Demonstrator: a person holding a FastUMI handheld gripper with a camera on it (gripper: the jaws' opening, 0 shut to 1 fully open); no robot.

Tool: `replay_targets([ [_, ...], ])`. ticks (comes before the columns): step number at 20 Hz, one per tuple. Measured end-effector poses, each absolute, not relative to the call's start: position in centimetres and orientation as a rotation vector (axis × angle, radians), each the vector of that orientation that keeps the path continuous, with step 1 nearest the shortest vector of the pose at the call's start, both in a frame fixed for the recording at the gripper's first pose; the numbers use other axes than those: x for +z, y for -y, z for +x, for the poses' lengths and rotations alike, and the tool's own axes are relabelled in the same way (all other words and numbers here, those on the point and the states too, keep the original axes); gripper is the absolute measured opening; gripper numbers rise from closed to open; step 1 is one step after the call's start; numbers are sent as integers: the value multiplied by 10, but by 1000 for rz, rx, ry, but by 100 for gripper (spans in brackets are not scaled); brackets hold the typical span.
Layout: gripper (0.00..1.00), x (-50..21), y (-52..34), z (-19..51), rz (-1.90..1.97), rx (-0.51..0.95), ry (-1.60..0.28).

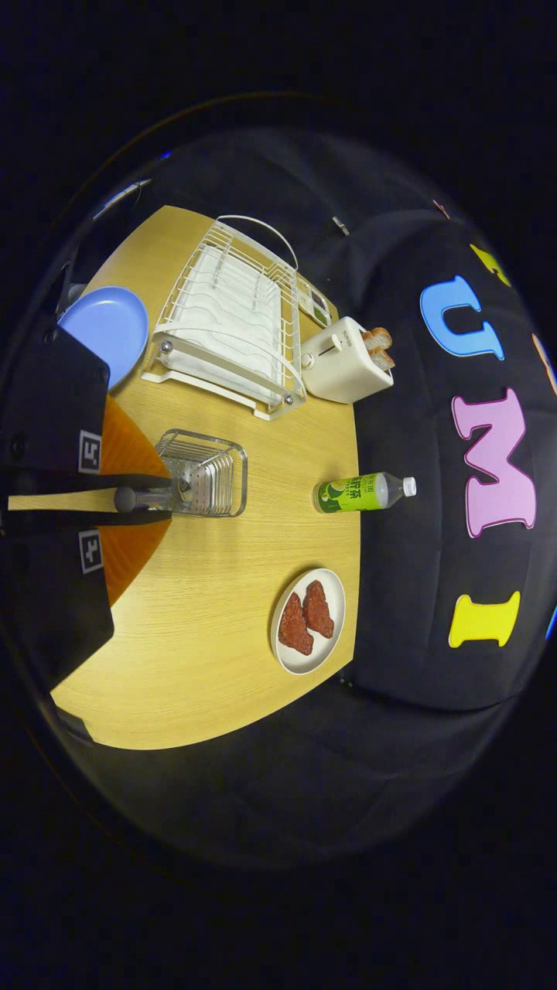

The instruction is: Take the plate from the dish rack, then take the spoon from the basket and place it into the plate.

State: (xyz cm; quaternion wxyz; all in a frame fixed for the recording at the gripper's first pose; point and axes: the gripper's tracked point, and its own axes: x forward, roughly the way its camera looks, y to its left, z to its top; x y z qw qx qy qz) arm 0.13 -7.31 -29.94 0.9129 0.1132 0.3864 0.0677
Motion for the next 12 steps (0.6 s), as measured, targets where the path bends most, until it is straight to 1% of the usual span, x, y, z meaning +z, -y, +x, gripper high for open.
replay_targets([
  [1, 10, -298, 73, 2, 233, 132, -790],
  [7, 10, -260, 72, -5, 230, 109, -731],
  [12, 10, -203, 55, -42, 265, 161, -648],
])
